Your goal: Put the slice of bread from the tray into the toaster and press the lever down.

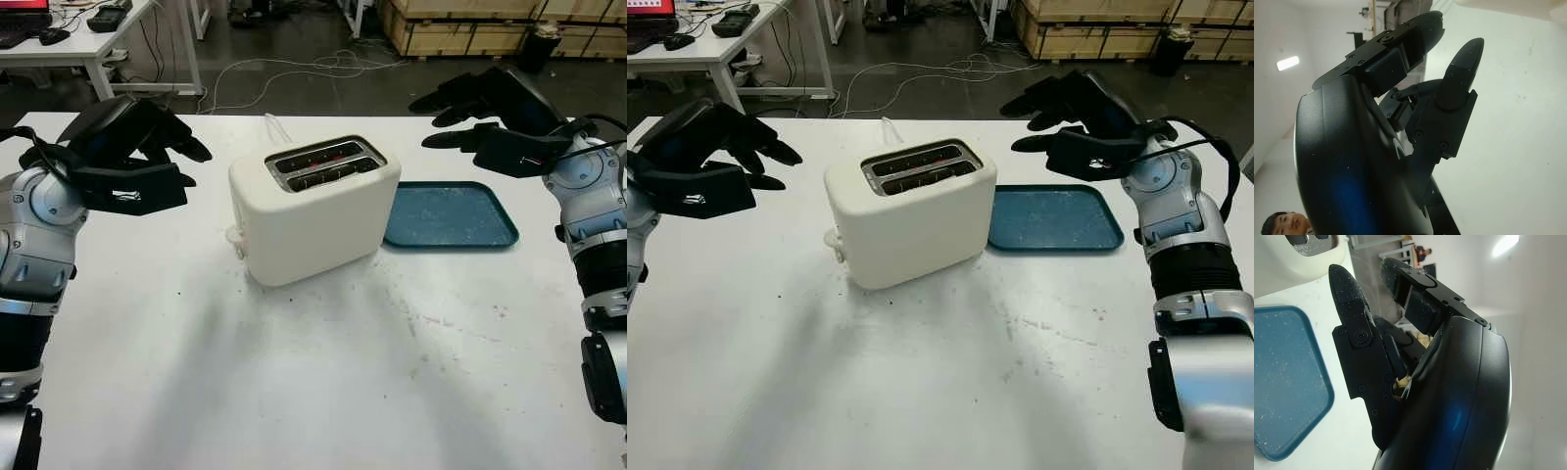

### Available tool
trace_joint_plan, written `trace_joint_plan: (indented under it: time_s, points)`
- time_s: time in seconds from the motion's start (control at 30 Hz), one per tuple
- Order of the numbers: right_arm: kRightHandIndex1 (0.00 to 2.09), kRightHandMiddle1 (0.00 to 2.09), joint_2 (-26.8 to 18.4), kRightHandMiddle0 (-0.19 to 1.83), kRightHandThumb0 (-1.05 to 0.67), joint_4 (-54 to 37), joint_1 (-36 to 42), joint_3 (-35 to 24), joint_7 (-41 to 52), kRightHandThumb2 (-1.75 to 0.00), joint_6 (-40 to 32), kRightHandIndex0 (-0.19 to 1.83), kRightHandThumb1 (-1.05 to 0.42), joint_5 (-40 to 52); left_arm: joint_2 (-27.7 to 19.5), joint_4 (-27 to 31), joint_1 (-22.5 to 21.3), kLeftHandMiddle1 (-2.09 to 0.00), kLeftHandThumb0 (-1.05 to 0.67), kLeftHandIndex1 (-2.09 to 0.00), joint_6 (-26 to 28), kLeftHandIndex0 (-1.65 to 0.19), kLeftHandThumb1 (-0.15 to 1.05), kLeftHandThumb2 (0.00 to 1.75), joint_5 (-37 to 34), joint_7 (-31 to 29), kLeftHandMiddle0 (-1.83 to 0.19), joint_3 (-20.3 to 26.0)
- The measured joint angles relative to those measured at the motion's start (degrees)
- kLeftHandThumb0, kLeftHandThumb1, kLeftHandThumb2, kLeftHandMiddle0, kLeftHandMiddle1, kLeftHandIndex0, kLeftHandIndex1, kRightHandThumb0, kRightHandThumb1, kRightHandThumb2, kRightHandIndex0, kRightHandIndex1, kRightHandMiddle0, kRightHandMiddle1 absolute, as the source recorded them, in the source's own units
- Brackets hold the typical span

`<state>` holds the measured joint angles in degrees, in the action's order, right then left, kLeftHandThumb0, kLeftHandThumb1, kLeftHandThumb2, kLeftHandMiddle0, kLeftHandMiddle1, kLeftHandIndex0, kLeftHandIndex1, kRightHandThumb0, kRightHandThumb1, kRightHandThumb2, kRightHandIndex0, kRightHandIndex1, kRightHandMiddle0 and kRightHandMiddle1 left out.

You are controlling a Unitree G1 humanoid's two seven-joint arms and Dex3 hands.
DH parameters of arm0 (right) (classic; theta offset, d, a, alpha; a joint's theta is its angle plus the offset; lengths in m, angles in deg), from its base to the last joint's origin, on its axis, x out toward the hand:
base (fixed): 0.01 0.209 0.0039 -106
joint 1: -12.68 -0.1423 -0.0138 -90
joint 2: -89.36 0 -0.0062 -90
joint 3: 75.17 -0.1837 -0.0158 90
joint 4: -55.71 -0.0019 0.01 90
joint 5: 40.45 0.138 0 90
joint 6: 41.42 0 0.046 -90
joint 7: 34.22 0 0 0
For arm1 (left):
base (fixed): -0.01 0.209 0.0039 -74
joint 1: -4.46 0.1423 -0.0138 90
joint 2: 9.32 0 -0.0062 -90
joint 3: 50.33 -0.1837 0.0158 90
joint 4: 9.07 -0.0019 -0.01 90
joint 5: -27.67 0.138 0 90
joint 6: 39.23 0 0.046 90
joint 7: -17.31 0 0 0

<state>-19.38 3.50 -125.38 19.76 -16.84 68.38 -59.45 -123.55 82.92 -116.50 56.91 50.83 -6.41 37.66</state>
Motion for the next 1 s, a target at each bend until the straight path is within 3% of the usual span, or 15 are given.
trace_joint_plan:
  time_s: [0.3,1.0]
  points:
    - [0.57,0.01,0.00,0.95,-0.52,-0.02,0.00,0.01,0.00,0.00,-0.24,0.76,-0.78,0.00,0.00,0.57,-0.01,-0.94,-0.36,-0.04,-0.11,-1.15,0.76,0.00,0.05,0.00,-0.82,0.00]
    - [0.65,0.01,0.00,0.97,-0.49,-0.55,0.00,0.03,0.20,0.00,-0.32,0.73,-0.76,0.01,0.00,0.61,-0.01,-0.94,-0.35,-0.05,-0.12,-1.15,0.76,0.00,1.07,0.00,-0.82,0.00]
